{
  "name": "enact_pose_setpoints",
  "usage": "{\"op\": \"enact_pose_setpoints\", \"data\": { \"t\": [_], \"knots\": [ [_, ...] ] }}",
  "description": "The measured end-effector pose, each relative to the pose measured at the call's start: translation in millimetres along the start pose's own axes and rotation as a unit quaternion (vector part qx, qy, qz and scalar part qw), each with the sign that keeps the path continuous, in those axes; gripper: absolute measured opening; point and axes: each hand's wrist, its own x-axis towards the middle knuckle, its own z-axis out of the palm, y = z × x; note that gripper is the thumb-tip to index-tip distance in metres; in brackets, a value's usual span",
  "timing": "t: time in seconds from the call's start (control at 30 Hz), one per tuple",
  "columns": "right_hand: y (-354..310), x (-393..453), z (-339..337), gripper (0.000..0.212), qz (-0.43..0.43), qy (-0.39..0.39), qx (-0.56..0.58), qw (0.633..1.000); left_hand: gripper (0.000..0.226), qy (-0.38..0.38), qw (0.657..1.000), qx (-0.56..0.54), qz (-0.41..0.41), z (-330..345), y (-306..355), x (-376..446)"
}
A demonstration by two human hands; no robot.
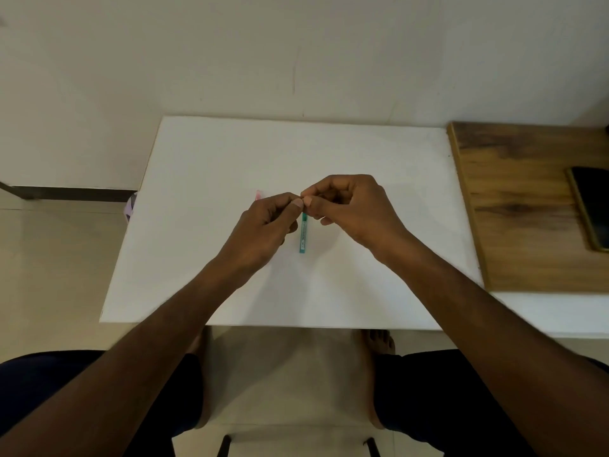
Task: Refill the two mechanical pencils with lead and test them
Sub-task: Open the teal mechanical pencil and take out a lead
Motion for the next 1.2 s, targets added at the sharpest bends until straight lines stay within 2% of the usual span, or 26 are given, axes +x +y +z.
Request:
{"op": "enact_pose_setpoints", "data": {
  "t": [0.1,0.2,0.3,0.37,0.43,0.47,0.57,0.7,0.77,0.83,0.87,0.93,1.03,1.2],
  "knots": [
    [-1.2,-0.5,-4.4,0.006,-0.047,-0.014,-0.056,0.997,0.036,-0.014,1.000,-0.012,-0.006,-0.8,-4.7,3.1],
    [-1.2,2.5,-9.3,0.004,-0.047,-0.029,-0.083,0.995,0.041,-0.025,0.999,-0.018,-0.016,-0.3,-7.5,4.7],
    [8.0,11.0,-26.1,0.003,-0.007,0.016,-0.120,0.993,0.050,-0.044,0.993,-0.078,-0.071,1.1,-9.4,7.4],
    [21.6,16.6,-47.5,0.005,0.030,0.035,-0.209,0.977,0.050,-0.060,0.986,-0.115,-0.107,2.1,-10.8,9.2],
    [34.6,18.1,-67.0,0.009,0.065,0.025,-0.298,0.952,0.047,-0.060,0.986,-0.106,-0.116,3.8,-13.2,9.2],
    [39.8,18.3,-73.2,0.009,0.085,0.022,-0.306,0.948,0.045,-0.058,0.988,-0.089,-0.110,4.7,-14.6,8.6],
    [48.1,21.1,-78.1,0.005,0.111,0.028,-0.278,0.954,0.034,-0.057,0.994,-0.044,-0.076,9.6,-17.1,5.7],
    [45.1,24.0,-74.7,0.008,0.090,0.045,-0.286,0.953,0.025,-0.060,0.994,-0.057,-0.068,14.5,-17.0,3.7],
    [36.4,23.8,-75.5,0.007,0.068,0.079,-0.279,0.955,0.022,-0.055,0.995,-0.062,-0.064,14.4,-17.3,3.1],
    [24.8,20.5,-72.9,0.005,0.036,0.133,-0.233,0.963,0.020,-0.044,0.995,-0.074,-0.056,13.8,-17.3,2.6],
    [19.2,17.2,-69.0,0.005,0.034,0.136,-0.181,0.974,0.018,-0.038,0.995,-0.079,-0.050,13.8,-17.2,2.7],
    [11.4,7.6,-56.2,0.006,0.063,0.068,-0.079,0.993,0.018,-0.028,0.996,-0.080,-0.038,14.2,-16.8,3.2],
    [8.4,-1.6,-41.6,0.013,0.086,-0.040,-0.033,0.995,0.018,-0.017,0.996,-0.073,-0.038,15.3,-16.3,5.7],
    [6.2,0.0,-40.0,0.011,0.094,-0.078,0.020,0.992,0.015,-0.024,0.996,-0.072,-0.039,17.5,-18.0,7.3]
  ]
}}
